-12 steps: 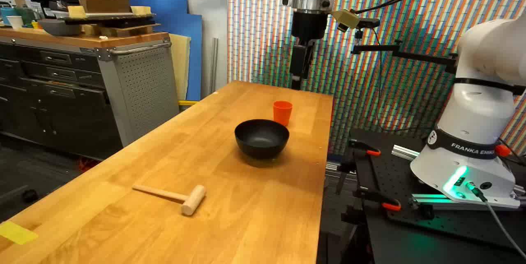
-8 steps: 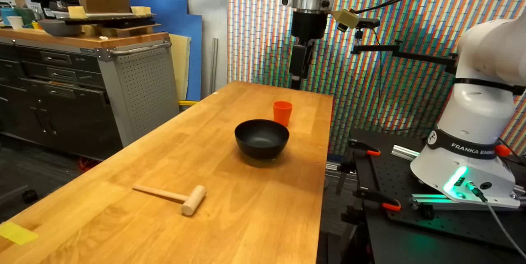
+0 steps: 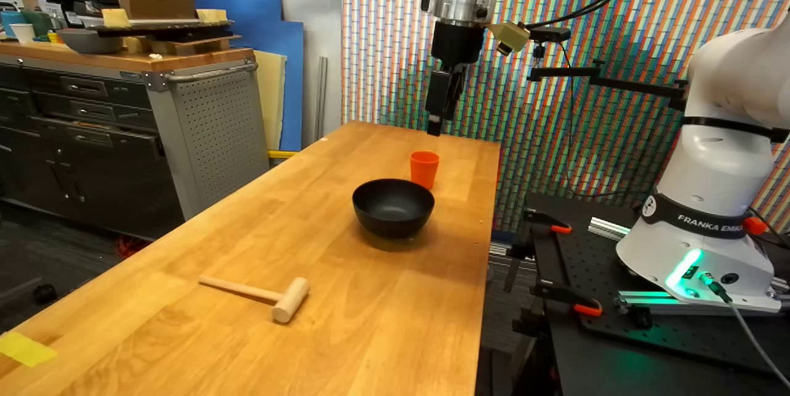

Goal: Put the orange cup into the black bowl

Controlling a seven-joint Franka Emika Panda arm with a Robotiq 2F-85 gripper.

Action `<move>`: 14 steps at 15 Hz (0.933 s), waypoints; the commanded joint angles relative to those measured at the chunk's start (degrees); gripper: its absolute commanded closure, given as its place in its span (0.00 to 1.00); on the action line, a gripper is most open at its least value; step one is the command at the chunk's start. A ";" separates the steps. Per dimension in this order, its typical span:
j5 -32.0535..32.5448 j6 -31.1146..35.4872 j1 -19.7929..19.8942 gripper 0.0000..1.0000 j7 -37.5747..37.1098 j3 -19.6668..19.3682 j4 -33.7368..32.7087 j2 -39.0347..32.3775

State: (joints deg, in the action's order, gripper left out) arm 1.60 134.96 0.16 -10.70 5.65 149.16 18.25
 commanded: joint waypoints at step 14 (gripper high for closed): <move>2.13 16.52 6.52 0.00 -3.17 -11.09 -14.76 -33.93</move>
State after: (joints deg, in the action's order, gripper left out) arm 5.32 150.11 8.00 -12.82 -4.00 138.74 -10.00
